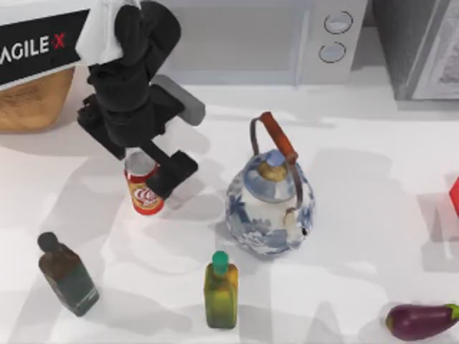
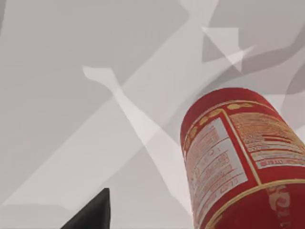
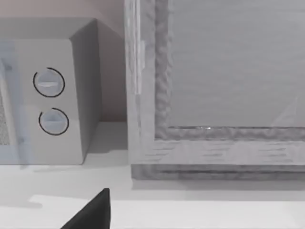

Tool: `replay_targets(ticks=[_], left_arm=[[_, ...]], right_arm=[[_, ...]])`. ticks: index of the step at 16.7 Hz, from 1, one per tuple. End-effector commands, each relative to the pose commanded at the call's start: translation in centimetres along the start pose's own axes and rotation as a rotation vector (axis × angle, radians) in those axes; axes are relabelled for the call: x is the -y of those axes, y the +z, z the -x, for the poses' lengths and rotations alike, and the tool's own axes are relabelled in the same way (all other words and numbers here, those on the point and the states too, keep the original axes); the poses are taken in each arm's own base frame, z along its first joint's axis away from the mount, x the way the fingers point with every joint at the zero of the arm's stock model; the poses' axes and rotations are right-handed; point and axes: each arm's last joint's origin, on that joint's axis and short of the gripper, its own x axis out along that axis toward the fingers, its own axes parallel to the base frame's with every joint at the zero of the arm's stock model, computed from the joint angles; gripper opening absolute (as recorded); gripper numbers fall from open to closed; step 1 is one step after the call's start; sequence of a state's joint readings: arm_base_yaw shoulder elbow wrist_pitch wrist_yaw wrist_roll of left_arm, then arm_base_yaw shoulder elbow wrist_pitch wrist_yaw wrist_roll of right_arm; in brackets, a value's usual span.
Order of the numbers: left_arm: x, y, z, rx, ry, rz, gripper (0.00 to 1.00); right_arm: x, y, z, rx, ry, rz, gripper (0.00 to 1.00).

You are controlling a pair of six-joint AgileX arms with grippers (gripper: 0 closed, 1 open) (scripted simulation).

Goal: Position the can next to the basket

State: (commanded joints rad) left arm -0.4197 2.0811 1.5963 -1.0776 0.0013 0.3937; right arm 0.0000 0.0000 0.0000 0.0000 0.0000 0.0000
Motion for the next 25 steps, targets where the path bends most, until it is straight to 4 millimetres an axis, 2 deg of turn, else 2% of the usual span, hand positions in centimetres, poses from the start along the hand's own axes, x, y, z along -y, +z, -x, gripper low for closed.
replay_targets(ticks=[2, 5, 18, 25], left_arm=[[0.06, -0.12, -1.01, -0.006, -0.002, 0.0, 1.0], [0.07, -0.13, -1.03, -0.006, -0.002, 0.0, 1.0], [0.07, -0.13, -1.03, -0.006, -0.002, 0.0, 0.02], [0.07, -0.13, -1.03, -0.006, -0.002, 0.0, 0.0]], right_arm=[[0.0, 0.0, 0.0, 0.0, 0.0, 0.0, 1.0], [0.0, 0.0, 0.0, 0.0, 0.0, 0.0, 1.0], [0.0, 0.0, 0.0, 0.0, 0.0, 0.0, 1.0], [0.0, 0.0, 0.0, 0.0, 0.0, 0.0, 1.0]])
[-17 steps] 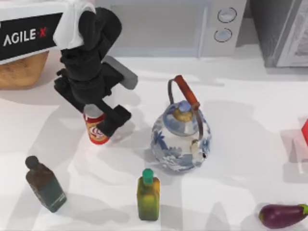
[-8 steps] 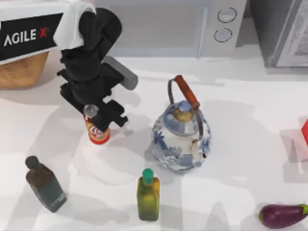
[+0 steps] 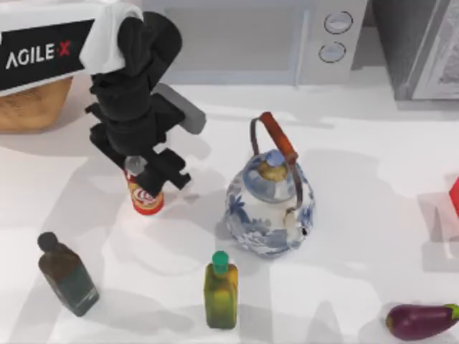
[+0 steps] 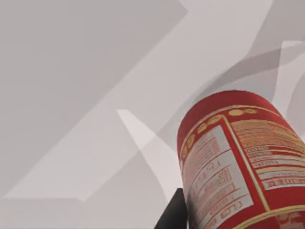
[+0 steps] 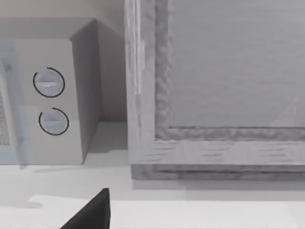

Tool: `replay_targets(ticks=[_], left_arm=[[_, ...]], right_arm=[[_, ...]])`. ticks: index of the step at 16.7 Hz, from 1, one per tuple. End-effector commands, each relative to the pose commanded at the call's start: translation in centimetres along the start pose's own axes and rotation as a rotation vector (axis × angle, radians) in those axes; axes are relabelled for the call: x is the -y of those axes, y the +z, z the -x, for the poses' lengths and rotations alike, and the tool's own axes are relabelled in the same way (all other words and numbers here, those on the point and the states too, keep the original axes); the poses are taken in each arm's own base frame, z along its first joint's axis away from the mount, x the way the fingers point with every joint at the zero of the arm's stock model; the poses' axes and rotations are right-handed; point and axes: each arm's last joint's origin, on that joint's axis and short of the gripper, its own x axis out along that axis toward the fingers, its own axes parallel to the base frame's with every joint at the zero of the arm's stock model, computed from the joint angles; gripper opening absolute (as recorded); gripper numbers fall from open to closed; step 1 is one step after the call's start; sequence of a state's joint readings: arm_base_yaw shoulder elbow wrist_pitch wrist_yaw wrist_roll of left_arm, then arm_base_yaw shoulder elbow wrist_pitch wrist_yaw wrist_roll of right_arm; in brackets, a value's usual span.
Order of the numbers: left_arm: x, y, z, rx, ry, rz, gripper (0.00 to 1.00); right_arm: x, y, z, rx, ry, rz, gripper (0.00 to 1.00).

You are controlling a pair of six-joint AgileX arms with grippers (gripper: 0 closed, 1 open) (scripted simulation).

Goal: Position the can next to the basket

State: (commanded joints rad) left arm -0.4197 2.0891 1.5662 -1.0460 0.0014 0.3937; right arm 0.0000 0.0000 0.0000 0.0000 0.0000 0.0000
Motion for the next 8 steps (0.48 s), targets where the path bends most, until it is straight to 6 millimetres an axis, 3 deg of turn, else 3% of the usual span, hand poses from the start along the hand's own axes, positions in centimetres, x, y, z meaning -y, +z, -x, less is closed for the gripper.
replay_targets(ticks=[4, 8], left_arm=[[0.1, -0.1, 0.3, 0.017, -0.002, 0.001, 0.0], [-0.5, -1.1, 2.1, 0.118, -0.011, 0.068, 0.0]], right_arm=[[0.0, 0.0, 0.0, 0.0, 0.0, 0.0, 1.0], [0.0, 0.0, 0.0, 0.0, 0.0, 0.0, 1.0]])
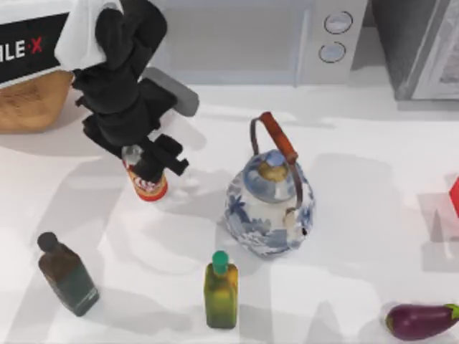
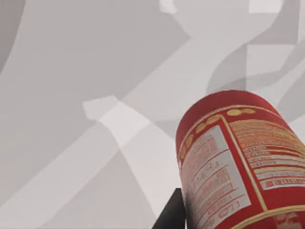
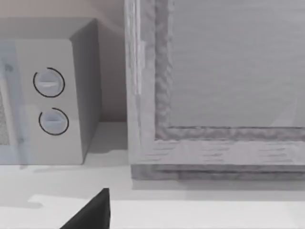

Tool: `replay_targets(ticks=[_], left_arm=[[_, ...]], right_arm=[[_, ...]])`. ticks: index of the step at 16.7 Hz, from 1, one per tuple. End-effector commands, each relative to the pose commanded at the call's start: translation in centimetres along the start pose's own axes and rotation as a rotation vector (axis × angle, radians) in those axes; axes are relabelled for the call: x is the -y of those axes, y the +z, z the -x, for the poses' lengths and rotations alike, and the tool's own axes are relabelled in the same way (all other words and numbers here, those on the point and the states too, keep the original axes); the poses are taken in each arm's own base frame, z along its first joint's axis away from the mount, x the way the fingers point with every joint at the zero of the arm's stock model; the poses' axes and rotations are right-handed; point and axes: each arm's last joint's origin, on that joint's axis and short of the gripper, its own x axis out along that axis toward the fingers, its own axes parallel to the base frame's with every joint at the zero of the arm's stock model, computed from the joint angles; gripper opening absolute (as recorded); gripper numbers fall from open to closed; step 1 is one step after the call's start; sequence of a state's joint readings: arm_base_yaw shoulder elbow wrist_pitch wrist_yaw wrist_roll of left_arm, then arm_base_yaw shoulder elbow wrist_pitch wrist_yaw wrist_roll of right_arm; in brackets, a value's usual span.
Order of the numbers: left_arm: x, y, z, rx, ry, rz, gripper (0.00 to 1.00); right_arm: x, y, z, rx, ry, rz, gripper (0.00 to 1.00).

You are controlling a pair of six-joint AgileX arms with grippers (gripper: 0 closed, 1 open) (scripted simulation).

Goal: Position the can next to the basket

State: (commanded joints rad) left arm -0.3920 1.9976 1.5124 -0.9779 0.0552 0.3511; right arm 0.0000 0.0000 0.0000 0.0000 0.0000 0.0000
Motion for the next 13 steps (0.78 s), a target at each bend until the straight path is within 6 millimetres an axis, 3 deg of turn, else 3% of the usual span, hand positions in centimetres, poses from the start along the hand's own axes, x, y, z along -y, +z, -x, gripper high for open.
replay_targets(ticks=[3, 6, 8, 13], left_arm=[[-2.9, -2.7, 1.3, 0.024, 0.011, 0.198, 0.0], [-7.1, -7.3, 2.0, -0.028, 0.041, 0.514, 0.0], [-8.8, -9.5, 1.7, -0.077, 0.056, 0.657, 0.0], [-9.5, -10.4, 1.3, -0.107, 0.063, 0.716, 0.0]], right_arm=[[0.0, 0.0, 0.0, 0.0, 0.0, 0.0, 1.0], [0.0, 0.0, 0.0, 0.0, 0.0, 0.0, 1.0], [0.0, 0.0, 0.0, 0.0, 0.0, 0.0, 1.0], [0.0, 0.0, 0.0, 0.0, 0.0, 0.0, 1.0]])
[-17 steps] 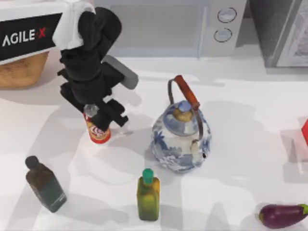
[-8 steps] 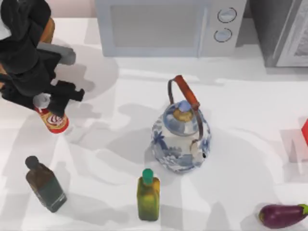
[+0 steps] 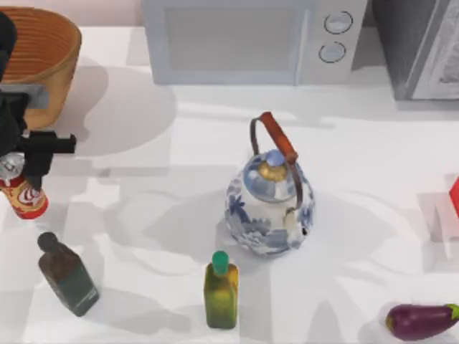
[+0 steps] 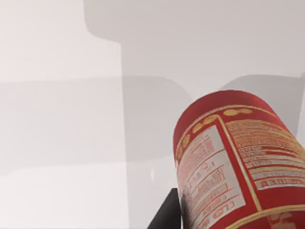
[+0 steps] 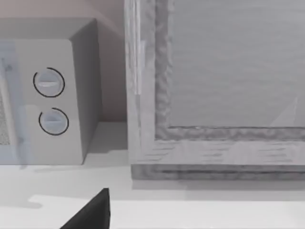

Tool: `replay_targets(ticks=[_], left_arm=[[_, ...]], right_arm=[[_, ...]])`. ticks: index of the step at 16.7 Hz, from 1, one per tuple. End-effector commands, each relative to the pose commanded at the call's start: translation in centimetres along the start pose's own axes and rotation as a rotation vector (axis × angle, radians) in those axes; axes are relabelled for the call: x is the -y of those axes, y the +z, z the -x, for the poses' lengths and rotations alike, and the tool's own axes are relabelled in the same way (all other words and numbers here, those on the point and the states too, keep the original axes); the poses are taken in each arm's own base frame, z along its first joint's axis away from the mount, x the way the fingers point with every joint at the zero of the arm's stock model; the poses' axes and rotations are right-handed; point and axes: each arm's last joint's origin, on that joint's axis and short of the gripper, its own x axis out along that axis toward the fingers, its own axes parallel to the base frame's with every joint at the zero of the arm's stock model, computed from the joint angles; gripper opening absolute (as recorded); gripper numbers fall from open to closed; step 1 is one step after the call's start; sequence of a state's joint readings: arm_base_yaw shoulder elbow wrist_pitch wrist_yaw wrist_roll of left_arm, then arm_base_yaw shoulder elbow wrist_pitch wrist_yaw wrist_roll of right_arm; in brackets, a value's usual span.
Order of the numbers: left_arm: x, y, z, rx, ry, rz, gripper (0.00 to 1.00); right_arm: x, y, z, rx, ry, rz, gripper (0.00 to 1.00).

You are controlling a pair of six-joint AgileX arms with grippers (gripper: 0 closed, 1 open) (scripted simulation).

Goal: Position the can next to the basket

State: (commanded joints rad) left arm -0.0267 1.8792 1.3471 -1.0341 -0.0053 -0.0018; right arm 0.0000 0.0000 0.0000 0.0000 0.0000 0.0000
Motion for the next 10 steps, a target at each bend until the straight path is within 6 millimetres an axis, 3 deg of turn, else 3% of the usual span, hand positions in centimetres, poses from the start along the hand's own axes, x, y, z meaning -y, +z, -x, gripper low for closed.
replay_targets(ticks=[8, 10], left_arm=[[-1.7, -1.4, -1.0, -0.099, 0.05, 0.03, 0.0], [-1.2, -1.4, -1.4, -0.097, 0.04, 0.021, 0.0]], right_arm=[[0.0, 0.0, 0.0, 0.0, 0.0, 0.0, 1.0], [0.0, 0.0, 0.0, 0.0, 0.0, 0.0, 1.0]])
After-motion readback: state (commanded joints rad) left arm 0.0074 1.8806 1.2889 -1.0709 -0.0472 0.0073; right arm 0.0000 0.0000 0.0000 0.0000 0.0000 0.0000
